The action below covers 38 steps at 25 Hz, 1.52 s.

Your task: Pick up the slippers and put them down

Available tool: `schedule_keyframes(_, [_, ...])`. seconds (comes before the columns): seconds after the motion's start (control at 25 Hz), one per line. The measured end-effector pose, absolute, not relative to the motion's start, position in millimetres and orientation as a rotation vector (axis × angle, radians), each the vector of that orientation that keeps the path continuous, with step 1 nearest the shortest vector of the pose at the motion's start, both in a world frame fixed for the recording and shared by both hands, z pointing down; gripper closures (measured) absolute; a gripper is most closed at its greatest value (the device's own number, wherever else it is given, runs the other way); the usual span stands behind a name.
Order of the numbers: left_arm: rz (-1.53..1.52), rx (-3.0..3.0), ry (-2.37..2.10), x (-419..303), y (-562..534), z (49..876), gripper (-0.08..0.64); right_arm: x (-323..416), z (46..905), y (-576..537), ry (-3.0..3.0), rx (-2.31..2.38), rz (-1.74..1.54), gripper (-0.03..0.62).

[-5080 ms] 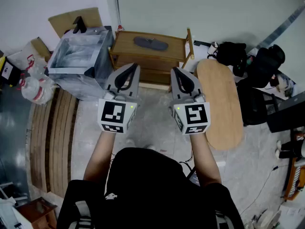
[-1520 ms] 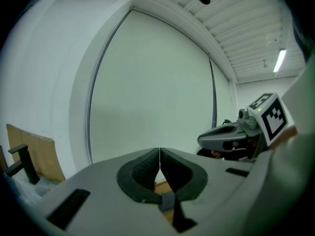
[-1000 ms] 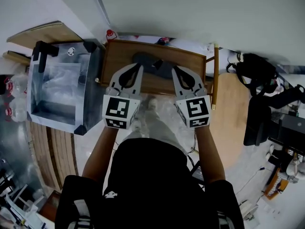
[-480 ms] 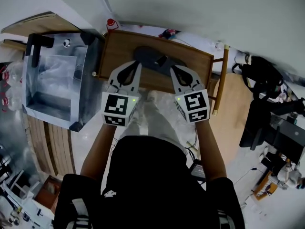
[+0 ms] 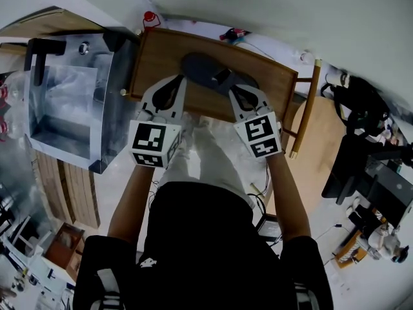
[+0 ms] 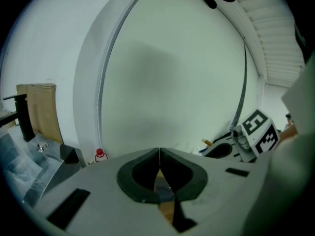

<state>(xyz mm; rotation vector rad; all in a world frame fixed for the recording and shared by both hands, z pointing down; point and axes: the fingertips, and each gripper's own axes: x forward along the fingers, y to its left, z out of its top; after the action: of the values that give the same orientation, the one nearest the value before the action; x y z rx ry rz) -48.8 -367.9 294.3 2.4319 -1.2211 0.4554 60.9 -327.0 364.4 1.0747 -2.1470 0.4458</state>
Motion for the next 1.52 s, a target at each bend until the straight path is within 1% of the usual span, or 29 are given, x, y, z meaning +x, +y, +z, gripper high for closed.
schedule_keyframes(0.12, [0.453,2.41,-1.227,-48.5,-369.2,304.3,0.554,60.4,382.9,-327.6,-2.135,1.021,0.469,0.594])
schedule_keyframes(0.2, [0.468,2.397,-1.226,-48.3,-368.2,313.4,0.554,59.4,395.9,-327.2,-2.121,0.983,0.479,0.543])
schedule_keyframes(0.32, [0.5,2.381,-1.227,-48.1,-366.0,326.6,0.554,60.3,413.7,-327.9,-2.091,0.931,0.465,0.522])
schedule_keyframes(0.44, [0.525,2.366,-1.221,-46.4,-363.0,339.8,0.554,64.7,431.8,-331.6,-2.056,0.89,0.448,0.482])
schedule_keyframes(0.64, [0.545,2.335,-1.205,-44.5,-357.2,358.3,0.554,62.7,458.1,-338.1,-2.039,0.832,0.46,0.408])
schedule_keyframes(0.72, [0.559,2.333,-1.211,-45.7,-356.2,364.8,0.554,58.1,466.0,-342.6,-2.035,0.806,0.451,0.364])
schedule_keyframes(0.84, [0.569,2.332,-1.225,-49.5,-355.7,373.1,0.554,46.2,476.9,-349.6,-2.038,0.756,0.426,0.321])
schedule_keyframes(1.0, [0.583,2.319,-1.232,-53.2,-354.9,380.7,0.554,32.1,493.5,-357.1,-2.028,0.702,0.398,0.307])
schedule_keyframes(1.24, [0.629,2.314,-1.247,-62.7,-351.9,390.3,0.554,19.6,515.7,-362.7,-1.997,0.678,0.401,0.307])
schedule_keyframes(1.32, [0.629,2.323,-1.245,-63.5,-352.3,389.6,0.554,19.2,522.2,-364.9,-1.981,0.68,0.383,0.35])
schedule_keyframes(1.52, [0.658,2.327,-1.251,-69.1,-350.5,392.5,0.554,19.5,531.2,-367.4,-1.955,0.684,0.338,0.403])
